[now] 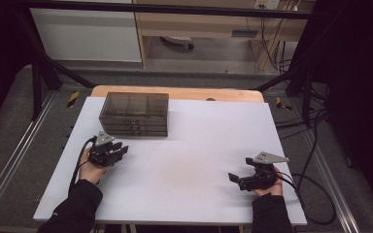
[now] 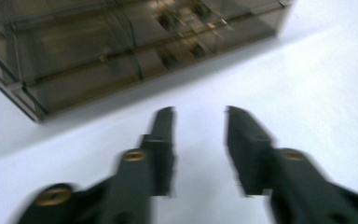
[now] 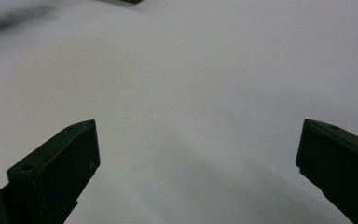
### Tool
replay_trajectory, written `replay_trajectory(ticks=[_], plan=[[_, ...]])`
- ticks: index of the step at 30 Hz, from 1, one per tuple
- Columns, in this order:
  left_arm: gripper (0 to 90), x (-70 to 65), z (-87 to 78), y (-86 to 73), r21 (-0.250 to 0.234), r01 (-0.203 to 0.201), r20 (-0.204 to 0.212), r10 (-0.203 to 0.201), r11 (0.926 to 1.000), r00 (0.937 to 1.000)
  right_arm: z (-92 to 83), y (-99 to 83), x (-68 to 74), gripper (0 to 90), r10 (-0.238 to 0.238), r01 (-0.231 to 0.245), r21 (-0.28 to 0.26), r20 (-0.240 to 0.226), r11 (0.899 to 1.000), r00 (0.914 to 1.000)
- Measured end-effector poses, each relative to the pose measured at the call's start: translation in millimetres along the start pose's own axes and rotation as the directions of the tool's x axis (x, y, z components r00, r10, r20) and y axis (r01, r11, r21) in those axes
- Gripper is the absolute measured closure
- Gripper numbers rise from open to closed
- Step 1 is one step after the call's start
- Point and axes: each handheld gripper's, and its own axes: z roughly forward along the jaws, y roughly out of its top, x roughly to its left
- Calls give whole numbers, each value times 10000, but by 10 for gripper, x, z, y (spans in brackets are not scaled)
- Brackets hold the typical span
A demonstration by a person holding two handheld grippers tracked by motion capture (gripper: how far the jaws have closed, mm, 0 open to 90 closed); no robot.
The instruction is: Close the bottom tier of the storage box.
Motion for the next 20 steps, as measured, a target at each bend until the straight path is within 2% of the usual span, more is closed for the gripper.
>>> replay_trajectory(ticks=[4,10,16,20], plan=[[423,-27,-124,-110,40,-97,246,96,9999,9997,2,0,1,2,17,-17,11,-10,10000,10000],[219,-62,-304,-255,-76,-327,533,330,9994,9980,2,-2,2,2,22,-22,32,-16,10000,10000],[69,-49,-430,-392,-117,-394,646,401,9992,9971,10,-6,5,2,78,-78,82,-51,9999,10000],[26,-33,-480,-431,-37,-350,638,351,9994,9973,17,-8,10,2,140,-137,172,-131,9998,9998]])
